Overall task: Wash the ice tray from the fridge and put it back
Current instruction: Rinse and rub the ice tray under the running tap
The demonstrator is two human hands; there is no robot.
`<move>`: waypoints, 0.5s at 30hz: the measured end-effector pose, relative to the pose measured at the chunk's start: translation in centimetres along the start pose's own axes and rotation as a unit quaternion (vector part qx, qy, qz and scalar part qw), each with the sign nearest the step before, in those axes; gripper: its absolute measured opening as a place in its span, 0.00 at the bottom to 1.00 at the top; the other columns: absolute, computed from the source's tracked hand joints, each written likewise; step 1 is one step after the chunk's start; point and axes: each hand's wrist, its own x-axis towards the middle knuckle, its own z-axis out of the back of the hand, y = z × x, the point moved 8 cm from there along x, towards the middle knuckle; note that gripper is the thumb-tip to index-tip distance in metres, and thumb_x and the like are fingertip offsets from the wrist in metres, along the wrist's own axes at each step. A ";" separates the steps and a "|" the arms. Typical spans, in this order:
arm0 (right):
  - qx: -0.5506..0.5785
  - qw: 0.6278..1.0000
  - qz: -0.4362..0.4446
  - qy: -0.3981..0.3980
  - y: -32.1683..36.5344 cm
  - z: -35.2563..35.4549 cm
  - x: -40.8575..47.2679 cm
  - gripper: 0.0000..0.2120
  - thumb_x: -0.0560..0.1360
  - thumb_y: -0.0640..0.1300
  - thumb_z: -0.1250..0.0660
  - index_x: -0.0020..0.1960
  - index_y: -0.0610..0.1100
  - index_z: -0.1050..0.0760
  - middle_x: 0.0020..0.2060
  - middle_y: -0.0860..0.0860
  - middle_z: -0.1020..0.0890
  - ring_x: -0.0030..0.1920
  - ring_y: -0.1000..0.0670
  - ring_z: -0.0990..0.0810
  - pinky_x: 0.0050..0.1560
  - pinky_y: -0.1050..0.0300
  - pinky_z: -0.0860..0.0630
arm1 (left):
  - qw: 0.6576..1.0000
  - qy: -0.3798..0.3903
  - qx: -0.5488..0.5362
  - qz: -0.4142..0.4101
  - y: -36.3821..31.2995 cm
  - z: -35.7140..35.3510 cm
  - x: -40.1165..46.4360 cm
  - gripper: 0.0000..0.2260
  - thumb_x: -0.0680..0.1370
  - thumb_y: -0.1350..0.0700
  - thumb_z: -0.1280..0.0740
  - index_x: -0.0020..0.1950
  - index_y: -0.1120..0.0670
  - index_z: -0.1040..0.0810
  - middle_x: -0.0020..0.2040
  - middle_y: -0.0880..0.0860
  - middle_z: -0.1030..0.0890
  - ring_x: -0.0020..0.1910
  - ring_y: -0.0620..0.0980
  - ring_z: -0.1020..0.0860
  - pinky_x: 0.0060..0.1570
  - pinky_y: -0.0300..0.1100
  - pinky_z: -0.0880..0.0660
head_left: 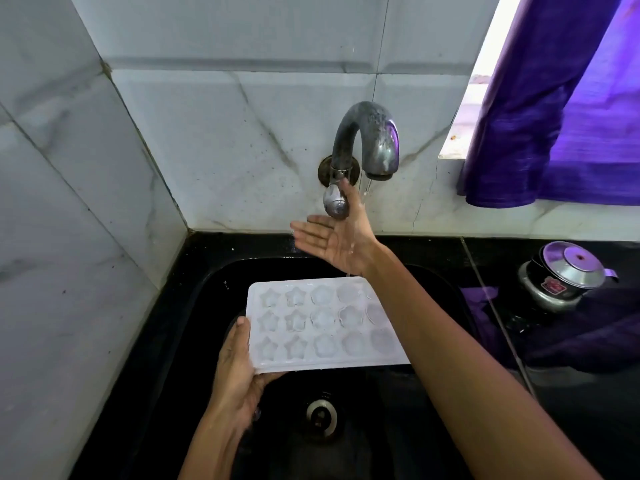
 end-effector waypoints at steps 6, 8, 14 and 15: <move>-0.324 0.944 0.001 -0.057 -0.8 1.1 -4.0 0.33 0.77 0.66 0.48 0.62 0.38 0.29 0.48 0.43 0.18 0.47 0.45 0.18 0.47 0.54 0.20 | 1.000 -0.007 0.023 -0.013 0.1 0.5 -0.8 0.17 0.81 0.44 0.44 0.60 0.51 0.23 0.52 0.53 0.15 0.49 0.53 0.16 0.36 0.48 0.20; -0.390 0.918 0.018 -0.068 -0.9 1.5 -5.5 0.26 0.80 0.60 0.48 0.59 0.38 0.27 0.47 0.44 0.18 0.45 0.47 0.18 0.48 0.55 0.21 | 0.999 -0.012 0.028 -0.015 0.2 0.6 -1.2 0.16 0.81 0.45 0.44 0.61 0.51 0.24 0.53 0.54 0.16 0.49 0.54 0.17 0.40 0.51 0.20; -0.523 0.829 0.151 -0.128 -0.1 4.4 -11.0 0.11 0.79 0.47 0.39 0.56 0.42 0.23 0.46 0.51 0.17 0.44 0.56 0.20 0.48 0.63 0.24 | 0.999 -0.014 0.028 -0.021 0.4 1.3 -2.8 0.17 0.81 0.44 0.45 0.59 0.52 0.23 0.49 0.54 0.15 0.45 0.53 0.16 0.33 0.48 0.20; -0.541 0.809 0.179 -0.146 0.2 5.2 -12.1 0.09 0.79 0.45 0.38 0.55 0.44 0.22 0.45 0.53 0.18 0.46 0.58 0.20 0.48 0.66 0.25 | 0.999 -0.016 0.028 -0.020 0.5 1.5 -3.0 0.17 0.81 0.44 0.45 0.59 0.52 0.23 0.49 0.54 0.15 0.45 0.53 0.16 0.34 0.48 0.20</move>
